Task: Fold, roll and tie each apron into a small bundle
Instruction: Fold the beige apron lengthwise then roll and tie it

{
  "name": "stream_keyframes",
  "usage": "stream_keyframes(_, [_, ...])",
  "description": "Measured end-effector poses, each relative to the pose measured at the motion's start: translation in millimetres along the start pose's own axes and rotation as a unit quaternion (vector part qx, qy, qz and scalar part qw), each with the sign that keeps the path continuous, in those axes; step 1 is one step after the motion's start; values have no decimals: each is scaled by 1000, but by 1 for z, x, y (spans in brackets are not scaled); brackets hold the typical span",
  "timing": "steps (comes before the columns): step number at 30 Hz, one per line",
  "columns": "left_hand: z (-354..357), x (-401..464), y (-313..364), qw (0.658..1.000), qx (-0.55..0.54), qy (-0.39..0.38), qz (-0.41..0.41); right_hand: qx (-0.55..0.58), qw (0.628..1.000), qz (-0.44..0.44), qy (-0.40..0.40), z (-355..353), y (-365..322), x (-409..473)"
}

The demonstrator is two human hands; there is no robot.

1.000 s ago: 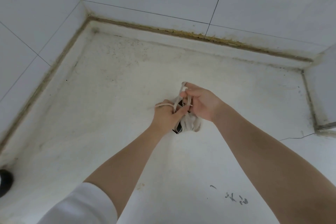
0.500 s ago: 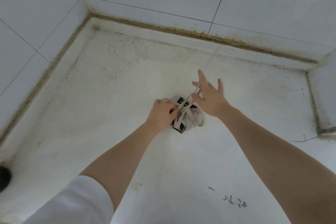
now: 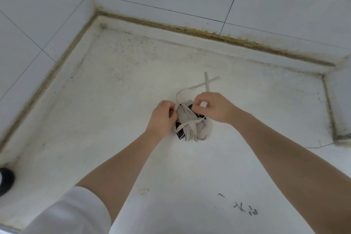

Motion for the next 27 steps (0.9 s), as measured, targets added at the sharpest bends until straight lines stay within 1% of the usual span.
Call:
stream_keyframes(1, [0,0,-1,1000,5,5,-2,45,997,-13,-56,4,-5,-6])
stream_keyframes(2, [0,-1,-3,1000,12,9,-3,62,993,-15,-103,6,-8,-10])
stream_keyframes(3, [1,-1,-5,1000,14,13,-5,53,990,-13,-130,7,-10,-13])
stream_keyframes(4, [1,-2,-5,1000,9,17,-8,30,990,-17,-138,8,-10,-12])
stream_keyframes(6, [2,-4,-3,999,20,24,-14,-53,989,-47,-133,10,-10,-6])
stream_keyframes(7, [2,-5,0,998,44,30,-16,-100,984,-65,-131,13,-11,-3])
stream_keyframes(8, [2,-7,2,997,71,35,-15,-124,981,-73,-129,15,-11,0])
stream_keyframes(9, [2,-7,3,995,94,39,-9,-123,982,-68,-127,16,-11,3])
stream_keyframes(10, [1,-7,4,993,111,40,-2,-93,986,-52,-128,14,-9,5])
stream_keyframes(12, [2,-7,5,990,137,32,13,5,991,-4,-131,9,-4,11])
stream_keyframes(13, [2,-6,4,988,150,26,22,32,992,20,-120,8,-1,14])
stream_keyframes(16, [6,-8,4,983,180,8,43,50,993,89,-51,9,19,26])
stream_keyframes(17, [7,-9,4,984,171,7,41,60,991,112,-50,12,26,29])
stream_keyframes(18, [7,-9,5,990,141,8,28,69,987,133,-59,17,33,30])
stream_keyframes(20, [4,-10,4,998,50,31,-23,87,981,154,-76,25,42,31])
stream_keyframes(22, [0,-12,0,993,-33,80,-78,133,974,169,-67,27,45,31])
stream_keyframes(23, [-1,-13,-3,985,-82,105,-111,157,970,176,-64,28,46,30])
stream_keyframes(24, [-2,-14,-6,970,-140,130,-148,175,966,177,-66,29,46,30])
stream_keyframes(25, [-1,-13,-9,947,-209,152,-192,189,963,176,-74,30,45,29])
stream_keyframes(26, [0,-12,-10,915,-283,168,-236,205,959,177,-82,30,46,29])
stream_keyframes(27, [2,-11,-9,875,-357,175,-275,225,954,179,-89,32,46,28])
Point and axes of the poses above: each hand's wrist, its own x-axis towards the middle knuckle, its own z-axis out of the palm, y = z × x, the point moved 4 cm from there along x, towards the middle knuckle, and after that the axes turned 11 degrees about -x, right-handed, at the moved point
